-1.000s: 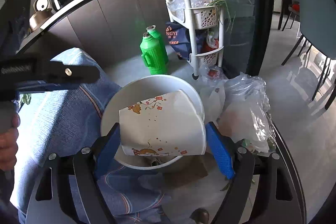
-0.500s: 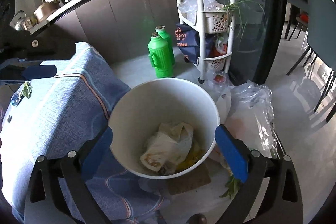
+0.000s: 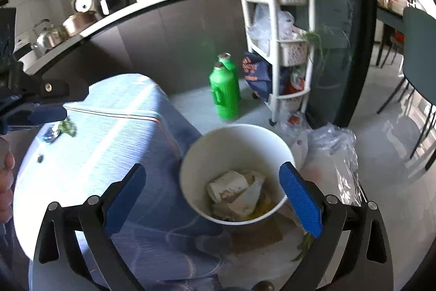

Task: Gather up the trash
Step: 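Move both grippers back over the table toward the nut and packet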

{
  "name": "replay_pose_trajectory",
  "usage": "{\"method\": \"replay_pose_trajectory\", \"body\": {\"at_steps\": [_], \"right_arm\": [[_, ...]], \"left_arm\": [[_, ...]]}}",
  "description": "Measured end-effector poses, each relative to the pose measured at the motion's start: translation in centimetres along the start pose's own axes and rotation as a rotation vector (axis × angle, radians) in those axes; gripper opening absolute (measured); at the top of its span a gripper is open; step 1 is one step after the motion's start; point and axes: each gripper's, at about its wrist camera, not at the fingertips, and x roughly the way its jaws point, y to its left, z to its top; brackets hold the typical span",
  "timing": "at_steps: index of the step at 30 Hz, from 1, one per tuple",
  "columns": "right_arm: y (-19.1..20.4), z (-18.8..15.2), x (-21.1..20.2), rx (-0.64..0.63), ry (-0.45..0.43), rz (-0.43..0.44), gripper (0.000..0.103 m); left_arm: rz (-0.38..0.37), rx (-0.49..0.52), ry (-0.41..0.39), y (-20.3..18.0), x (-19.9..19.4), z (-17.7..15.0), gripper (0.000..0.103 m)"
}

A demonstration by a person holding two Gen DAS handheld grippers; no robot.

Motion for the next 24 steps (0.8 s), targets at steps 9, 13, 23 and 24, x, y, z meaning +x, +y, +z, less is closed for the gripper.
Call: {"method": "replay_pose_trajectory", "body": {"at_steps": [9,13,23,24], "right_arm": [[4.8,1.0,-3.3,-0.086,-0.039,0.061,0.094],[7.2,1.5,-4.3,-0.135,-0.051,0.083,0.094],[13.1,1.5,-5.4,-0.246,-0.042,0.162,0.094],[13.7,1.5,-5.4,-0.26,-0.04,0.168,0.094]], "left_arm": [[0.075,-0.08,-0.052,4.2,-6.5,-2.7,0.099],[0.113,-0.127,-0.086,6.6,-9.4,-4.1,0.099],[0.182,-0.233,-0.112,12.5,-13.1,-6.4,0.099],[0.188,-0.245,-0.113,13.1,-13.3,-6.6,0.099]]}}
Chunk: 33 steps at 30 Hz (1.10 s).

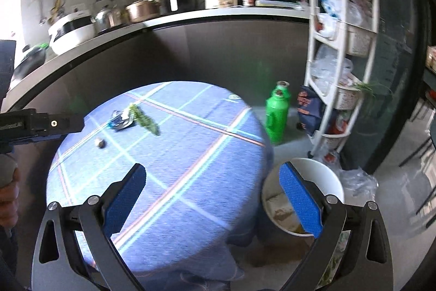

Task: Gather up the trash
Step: 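Move both grippers back over the table toward the nut and packet, then grasp the small tan nut with the left gripper while the right gripper grasps the blue-white packet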

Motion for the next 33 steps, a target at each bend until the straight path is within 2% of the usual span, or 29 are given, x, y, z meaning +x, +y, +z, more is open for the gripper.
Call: {"method": "replay_pose_trajectory", "body": {"at_steps": [9,14,19,25,33], "right_arm": [[5.8,1.3,2.5,-0.163,0.022,0.024,0.094],[7.7,1.8,4.7,-0.165,0.059,0.091,0.094],[9.9,2.5,6.5,-0.218,0.089,0.106,0.094],[10.9,3.4,8.4,-0.197,0.112,0.151,0.094],[11.3,3.5,10.9,-0.177,0.15,0.17,0.094]], "left_arm": [[0.091,-0.138,0.019,9.0,0.5,-1.0,0.099],[0.095,-0.167,0.033,12.4,1.6,-1.5,0.098],[0.063,-0.176,0.067,14.2,4.1,-0.8,0.08],[0.01,-0.174,0.089,15.0,7.7,0.7,0.056],[0.021,-0.149,0.101,14.6,11.6,2.5,0.035]]}}
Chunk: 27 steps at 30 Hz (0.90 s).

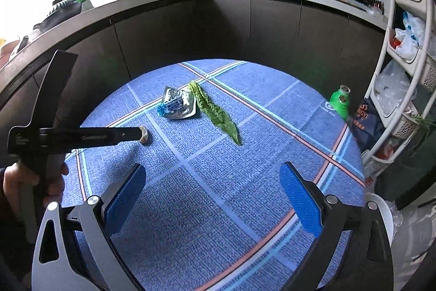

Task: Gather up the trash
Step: 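Grasp the small tan nut with the left gripper while the right gripper grasps the blue-white packet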

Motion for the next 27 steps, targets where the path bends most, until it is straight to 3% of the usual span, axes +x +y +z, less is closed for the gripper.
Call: {"method": "replay_pose_trajectory", "body": {"at_steps": [6,9,11,16,21,27], "right_arm": [[0.3,0.3,1.6,-0.008,0.016,0.008,0.088],[0.5,0.6,2.6,-0.012,0.026,0.014,0.083],[0.7,0.8,3.2,-0.015,0.027,0.017,0.082],[1.3,2.4,5.6,-0.008,0.043,0.072,0.066],[2.6,4.8,8.3,0.01,0.056,0.156,0.043],[4.7,6.7,11.6,0.024,0.078,0.193,0.039]], "left_arm": [[0.002,0.005,0.015,-0.2,1.6,0.8,0.031],[-0.005,0.007,0.023,-0.2,2.2,0.8,0.021],[-0.017,0.012,0.02,-0.1,2.2,0.7,0.021],[-0.026,0.03,0.022,0.0,2.0,0.5,0.019],[-0.03,0.025,-0.007,1.3,-0.3,0.0,0.016],[-0.037,0.054,-0.019,1.7,-1.8,0.0,0.016]]}}
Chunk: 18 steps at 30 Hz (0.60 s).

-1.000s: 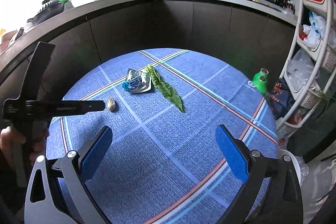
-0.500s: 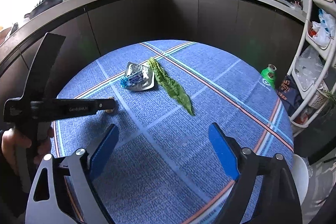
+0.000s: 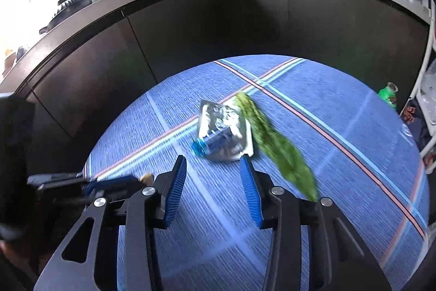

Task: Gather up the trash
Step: 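Grasp the small tan nut with the left gripper while the right gripper grasps the blue-white packet, then carry the nut and blue-white packet in both grippers over the white bin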

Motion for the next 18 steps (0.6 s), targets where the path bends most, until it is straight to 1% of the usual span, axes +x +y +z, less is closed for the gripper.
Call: {"method": "replay_pose_trajectory", "body": {"at_steps": [3,7,12,15,16,17,18], "right_arm": [[0.2,0.7,1.1,0.022,0.006,0.006,0.039],[0.4,1.7,2.4,0.044,0.005,-0.004,0.039],[0.5,2.0,4.1,0.042,0.027,-0.032,0.039],[0.3,1.8,4.5,0.048,0.035,-0.034,0.038],[0.3,1.7,4.7,0.046,0.039,-0.036,0.036],[0.3,1.7,4.9,0.043,0.043,-0.037,0.031],[0.3,1.6,5.1,0.039,0.047,-0.036,0.024]], "left_arm": [[0.015,0.016,0.006,0.2,0.0,-0.1,0.016],[0.01,0.011,0.022,1.0,0.0,-0.6,0.016],[0.005,0.01,0.038,1.5,0.3,-1.0,0.016],[-0.001,0.024,0.047,1.3,0.5,-1.0,0.016],[0.0,0.028,0.048,1.3,0.6,-1.1,0.017],[0.002,0.031,0.049,1.2,0.7,-1.1,0.017],[0.003,0.033,0.052,1.2,0.8,-1.1,0.018]]}}
